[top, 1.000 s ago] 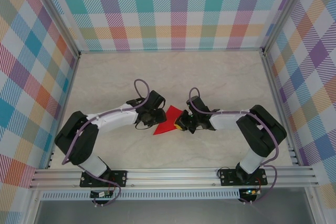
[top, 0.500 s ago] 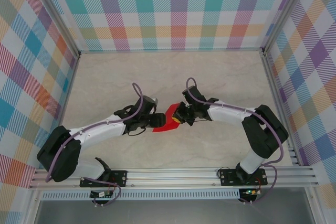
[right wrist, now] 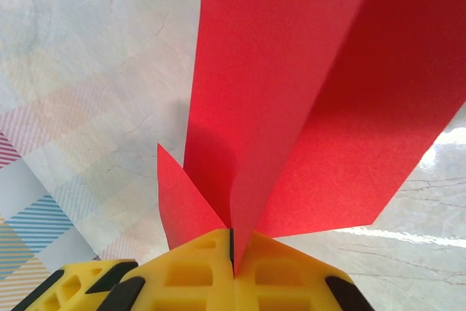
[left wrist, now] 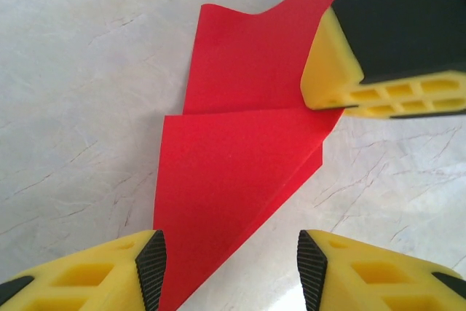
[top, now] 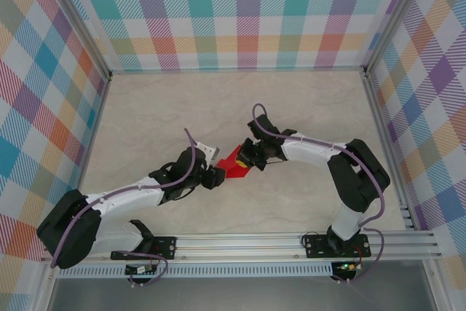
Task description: Fold a paper plane with a square sheet of paper (pick it up from the middle)
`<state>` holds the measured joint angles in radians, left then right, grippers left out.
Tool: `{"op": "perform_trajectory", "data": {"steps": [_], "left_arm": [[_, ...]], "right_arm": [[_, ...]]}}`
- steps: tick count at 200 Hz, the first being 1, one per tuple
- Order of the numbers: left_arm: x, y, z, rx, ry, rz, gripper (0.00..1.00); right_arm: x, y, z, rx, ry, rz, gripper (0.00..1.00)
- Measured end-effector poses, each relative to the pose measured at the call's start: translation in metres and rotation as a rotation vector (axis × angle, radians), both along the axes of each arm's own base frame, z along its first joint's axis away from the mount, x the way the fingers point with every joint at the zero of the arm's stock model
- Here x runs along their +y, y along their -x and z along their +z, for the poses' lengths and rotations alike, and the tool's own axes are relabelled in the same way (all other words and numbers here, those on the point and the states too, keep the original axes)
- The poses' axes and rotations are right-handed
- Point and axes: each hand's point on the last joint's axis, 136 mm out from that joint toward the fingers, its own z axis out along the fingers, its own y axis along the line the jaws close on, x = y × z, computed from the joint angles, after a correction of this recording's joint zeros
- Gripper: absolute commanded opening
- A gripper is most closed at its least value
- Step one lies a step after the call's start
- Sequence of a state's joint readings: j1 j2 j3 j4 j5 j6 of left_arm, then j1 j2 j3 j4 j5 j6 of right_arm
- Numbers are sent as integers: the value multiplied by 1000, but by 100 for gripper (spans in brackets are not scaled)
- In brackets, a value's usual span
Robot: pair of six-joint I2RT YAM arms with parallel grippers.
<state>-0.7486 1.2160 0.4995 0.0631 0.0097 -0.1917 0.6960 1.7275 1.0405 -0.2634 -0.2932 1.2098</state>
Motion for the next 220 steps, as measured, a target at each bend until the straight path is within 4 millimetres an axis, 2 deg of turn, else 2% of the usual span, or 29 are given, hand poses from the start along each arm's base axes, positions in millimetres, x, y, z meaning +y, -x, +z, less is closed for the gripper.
{"op": "perform_trajectory", "data": {"steps": [40,61,102,146,188,205,220], "left_arm": [[-7,-4,2,-92,-22,-79,52],[-12,-7,-4,-123,-55,-125,51],[-17,-7,-16,-165,-113,-214,39],[-20,-8,-22,-196,-138,-252,36],[-21,-8,-28,-194,-146,-265,27],[-22,-7,-32,-188,-150,-276,22],[-22,-5,-35,-179,-155,-286,18]], "right_arm": [[2,-1,6,-6,1,15,4],[3,-2,8,-11,0,19,5],[1,0,8,-4,9,32,5],[1,-1,7,2,6,41,6],[-1,-1,6,11,2,46,7],[-1,-1,7,10,-1,51,12],[-1,-1,7,10,-4,58,21]]}}
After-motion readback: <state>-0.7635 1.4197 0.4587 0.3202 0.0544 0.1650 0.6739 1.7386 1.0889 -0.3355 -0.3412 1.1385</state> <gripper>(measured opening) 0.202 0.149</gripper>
